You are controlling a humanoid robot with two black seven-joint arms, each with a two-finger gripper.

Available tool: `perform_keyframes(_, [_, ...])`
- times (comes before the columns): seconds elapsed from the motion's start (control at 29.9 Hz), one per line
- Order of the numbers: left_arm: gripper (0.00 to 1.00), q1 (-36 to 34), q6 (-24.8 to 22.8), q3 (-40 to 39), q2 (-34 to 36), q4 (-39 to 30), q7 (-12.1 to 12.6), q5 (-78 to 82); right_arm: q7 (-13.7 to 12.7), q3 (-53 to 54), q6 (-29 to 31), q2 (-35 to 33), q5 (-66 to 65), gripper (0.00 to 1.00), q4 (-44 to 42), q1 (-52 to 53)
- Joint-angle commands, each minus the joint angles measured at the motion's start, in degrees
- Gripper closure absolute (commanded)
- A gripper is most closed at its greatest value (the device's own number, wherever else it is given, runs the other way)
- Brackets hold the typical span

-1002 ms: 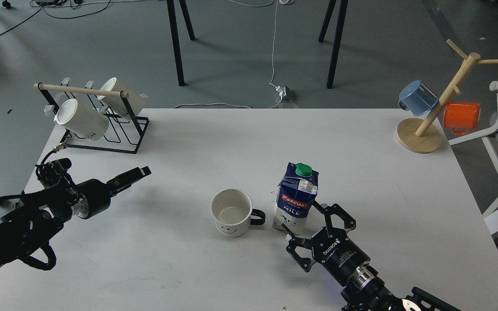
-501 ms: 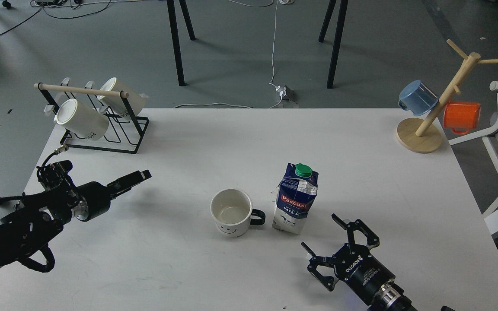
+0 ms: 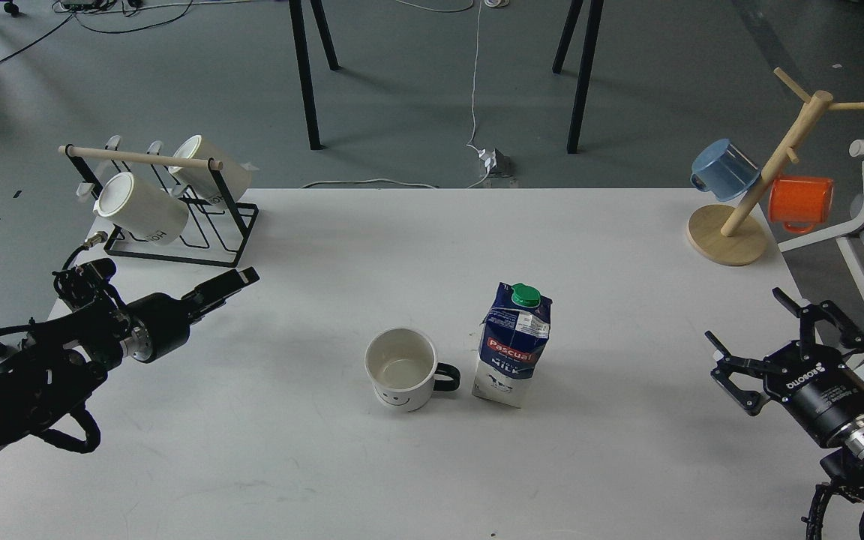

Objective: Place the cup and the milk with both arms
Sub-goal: 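Open the right gripper and pull it back from the carton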

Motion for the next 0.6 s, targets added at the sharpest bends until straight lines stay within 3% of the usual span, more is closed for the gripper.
perform_keyframes(0.0, [0.01, 0.0, -1.1, -6.2, 1.1, -2.6, 0.0, -2.7, 0.0, -0.1, 0.0, -0.2, -0.3, 0.04, -4.6, 7.5])
perform_keyframes(0.17, [0.01, 0.0, -9.4, -11.7, 5.4, -9.4, 0.0, -13.7, 0.0, -3.0, 0.0, 0.3, -0.3, 0.04, -11.3, 17.3])
perform_keyframes(0.3, [0.01, -0.8, -15.0, -16.9, 8.3, -10.7, 0.0, -24.6, 0.2, -4.8, 0.0, 2.5, -0.3, 0.04, -17.1, 22.6])
perform_keyframes(0.57, [0.01, -3.0, -15.6, -19.6, 12.9, -12.7, 0.0, -33.5, 0.3, -4.9, 0.0, 6.8, -0.1, 0.04, -18.8, 23.9])
